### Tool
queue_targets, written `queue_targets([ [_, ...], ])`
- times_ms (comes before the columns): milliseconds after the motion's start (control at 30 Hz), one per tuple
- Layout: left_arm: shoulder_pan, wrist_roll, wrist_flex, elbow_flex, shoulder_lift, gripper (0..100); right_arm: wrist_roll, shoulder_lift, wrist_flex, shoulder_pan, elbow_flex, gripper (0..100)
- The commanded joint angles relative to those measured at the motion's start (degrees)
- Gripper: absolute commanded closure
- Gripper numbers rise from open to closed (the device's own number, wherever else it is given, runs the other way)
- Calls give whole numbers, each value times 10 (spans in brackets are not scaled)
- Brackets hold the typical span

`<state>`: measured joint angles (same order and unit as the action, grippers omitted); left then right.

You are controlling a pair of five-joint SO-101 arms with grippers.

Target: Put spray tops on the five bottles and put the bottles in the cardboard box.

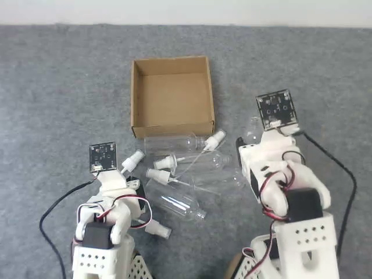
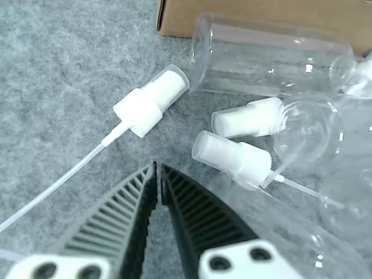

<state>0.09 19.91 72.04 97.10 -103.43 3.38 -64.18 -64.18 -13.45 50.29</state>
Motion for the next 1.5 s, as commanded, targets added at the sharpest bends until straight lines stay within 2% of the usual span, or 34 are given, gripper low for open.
queue_targets([
  [0, 1, -3, 3, -6, -11, 988, -10, -41, 40, -2, 26, 931],
  [300, 18, -2, 3, -6, -11, 988, -10, -114, 99, 2, 132, 932],
  [600, 51, -5, 3, -12, -11, 988, -10, -225, 101, 2, 188, 931],
  [733, 47, -5, 7, -65, -11, 988, -10, -265, 102, 2, 208, 930],
  [1000, 46, -4, 97, -208, -11, 988, -10, -305, 102, 0, 229, 929],
  [1333, 44, -5, 77, -301, -11, 988, -10, -304, 100, -1, 229, 929],
  [1467, -15, -12, 25, -333, -11, 988, -10, -305, 98, -1, 229, 929],
])
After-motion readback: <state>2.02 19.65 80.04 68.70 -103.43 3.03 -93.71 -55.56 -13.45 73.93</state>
